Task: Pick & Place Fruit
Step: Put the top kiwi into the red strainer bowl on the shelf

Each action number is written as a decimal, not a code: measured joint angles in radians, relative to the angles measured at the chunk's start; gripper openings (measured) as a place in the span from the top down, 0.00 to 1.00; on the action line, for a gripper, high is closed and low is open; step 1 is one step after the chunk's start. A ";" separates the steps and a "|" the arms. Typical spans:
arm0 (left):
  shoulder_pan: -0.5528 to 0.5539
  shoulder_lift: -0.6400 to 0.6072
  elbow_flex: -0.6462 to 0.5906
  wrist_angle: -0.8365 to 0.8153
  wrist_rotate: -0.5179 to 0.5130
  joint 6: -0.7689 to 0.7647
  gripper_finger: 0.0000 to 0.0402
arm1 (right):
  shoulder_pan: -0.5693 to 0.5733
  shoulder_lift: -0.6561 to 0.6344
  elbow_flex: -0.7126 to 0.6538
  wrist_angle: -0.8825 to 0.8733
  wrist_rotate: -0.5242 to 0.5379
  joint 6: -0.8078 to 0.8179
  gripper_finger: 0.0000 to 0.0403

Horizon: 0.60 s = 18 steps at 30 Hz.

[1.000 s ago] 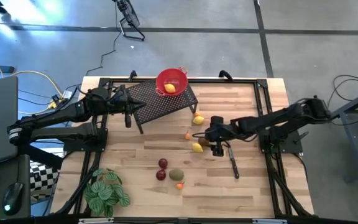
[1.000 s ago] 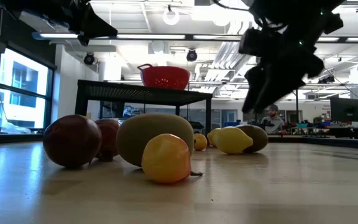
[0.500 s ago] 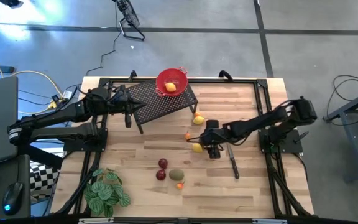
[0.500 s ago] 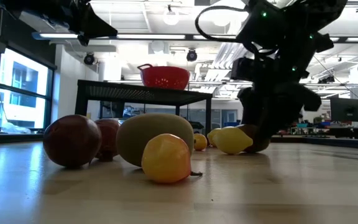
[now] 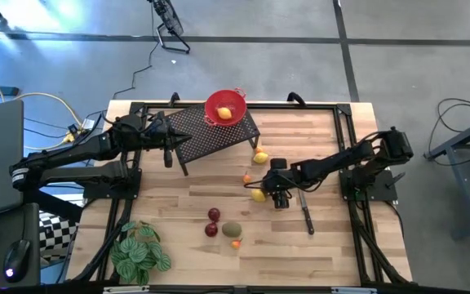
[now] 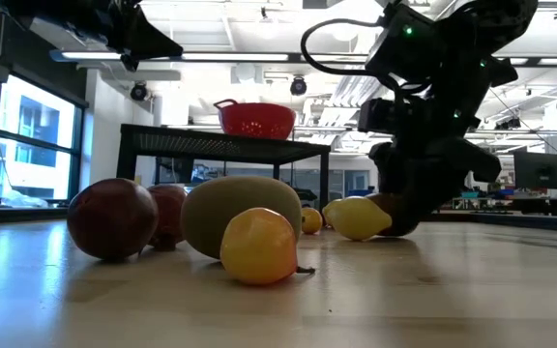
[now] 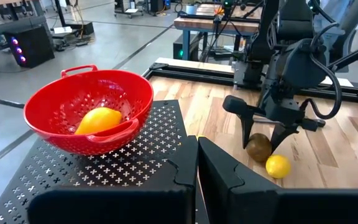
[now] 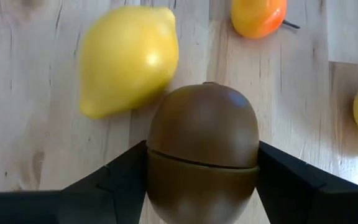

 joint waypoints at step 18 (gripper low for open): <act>0.000 0.000 0.000 0.000 0.000 0.000 0.98 | -0.073 -0.176 0.000 -0.003 0.028 -0.026 0.38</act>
